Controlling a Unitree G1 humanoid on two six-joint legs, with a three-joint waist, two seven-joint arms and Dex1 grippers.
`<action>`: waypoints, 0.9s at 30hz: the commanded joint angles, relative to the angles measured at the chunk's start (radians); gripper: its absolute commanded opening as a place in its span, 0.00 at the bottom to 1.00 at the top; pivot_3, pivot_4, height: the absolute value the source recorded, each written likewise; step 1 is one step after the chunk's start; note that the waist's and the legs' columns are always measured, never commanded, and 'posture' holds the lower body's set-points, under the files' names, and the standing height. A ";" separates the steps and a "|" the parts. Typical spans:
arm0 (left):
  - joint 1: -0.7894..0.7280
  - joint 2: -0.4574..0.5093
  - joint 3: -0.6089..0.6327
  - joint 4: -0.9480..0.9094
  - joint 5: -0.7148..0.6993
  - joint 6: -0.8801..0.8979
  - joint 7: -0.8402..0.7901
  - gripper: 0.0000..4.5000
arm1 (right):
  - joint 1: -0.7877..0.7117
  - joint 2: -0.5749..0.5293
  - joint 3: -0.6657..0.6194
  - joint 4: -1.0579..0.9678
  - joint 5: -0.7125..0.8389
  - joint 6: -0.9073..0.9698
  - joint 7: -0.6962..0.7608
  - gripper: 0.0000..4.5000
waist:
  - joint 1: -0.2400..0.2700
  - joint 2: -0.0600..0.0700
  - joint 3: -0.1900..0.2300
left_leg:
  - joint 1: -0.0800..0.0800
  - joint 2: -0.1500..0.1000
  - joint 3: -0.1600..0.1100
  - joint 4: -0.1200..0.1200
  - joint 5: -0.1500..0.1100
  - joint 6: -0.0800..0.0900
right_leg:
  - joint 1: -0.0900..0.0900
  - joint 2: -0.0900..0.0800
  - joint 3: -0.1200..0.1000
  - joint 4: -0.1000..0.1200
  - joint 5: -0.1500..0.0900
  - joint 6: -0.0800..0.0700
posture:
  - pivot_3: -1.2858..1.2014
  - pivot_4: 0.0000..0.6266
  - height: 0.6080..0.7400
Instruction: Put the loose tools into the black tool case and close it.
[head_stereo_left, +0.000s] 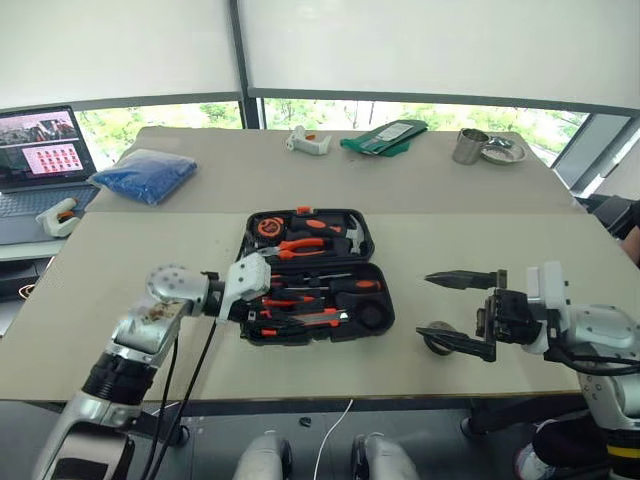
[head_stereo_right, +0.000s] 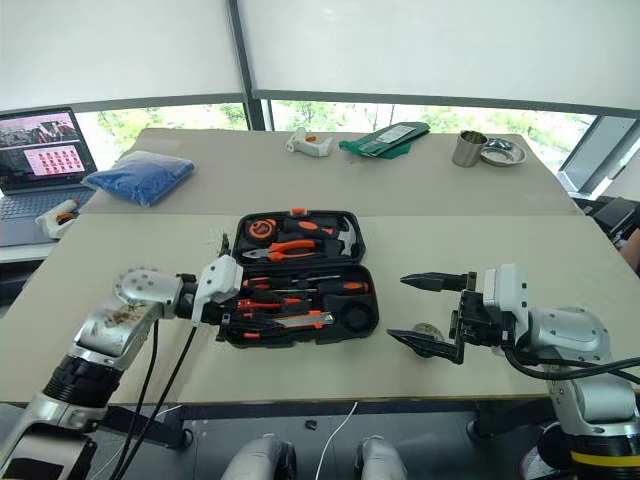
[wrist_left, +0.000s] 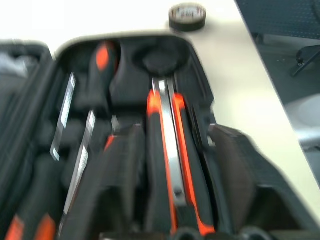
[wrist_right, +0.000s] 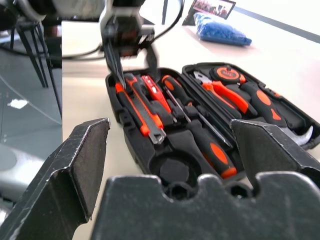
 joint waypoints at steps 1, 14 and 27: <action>0.020 -0.024 -0.014 0.019 0.041 -0.057 0.052 0.14 | -0.017 0.011 -0.003 -0.003 0.006 -0.006 -0.008 1.00 | 0.001 0.000 0.000 | 0.000 0.000 0.000 0.000 0.000 0.000 | 0.000 0.000 0.000 0.000 -0.001 -0.002 | 0.52 0.24 1.00; 0.025 -0.038 -0.129 0.067 0.152 0.078 0.107 0.02 | 0.003 0.023 0.002 -0.004 0.006 -0.001 -0.016 1.00 | 0.003 0.003 -0.002 | 0.012 0.000 -0.002 -0.001 0.000 0.000 | 0.014 -0.001 0.000 -0.002 -0.003 -0.005 | 0.52 0.24 1.00; 0.068 -0.086 -0.024 0.050 0.040 -0.073 0.140 0.02 | 0.048 0.019 -0.046 -0.025 0.011 -0.011 -0.067 1.00 | -0.001 0.011 -0.006 | 0.016 0.000 -0.002 -0.003 -0.005 -0.008 | 0.016 -0.003 0.000 -0.003 -0.004 -0.005 | 0.52 0.24 1.00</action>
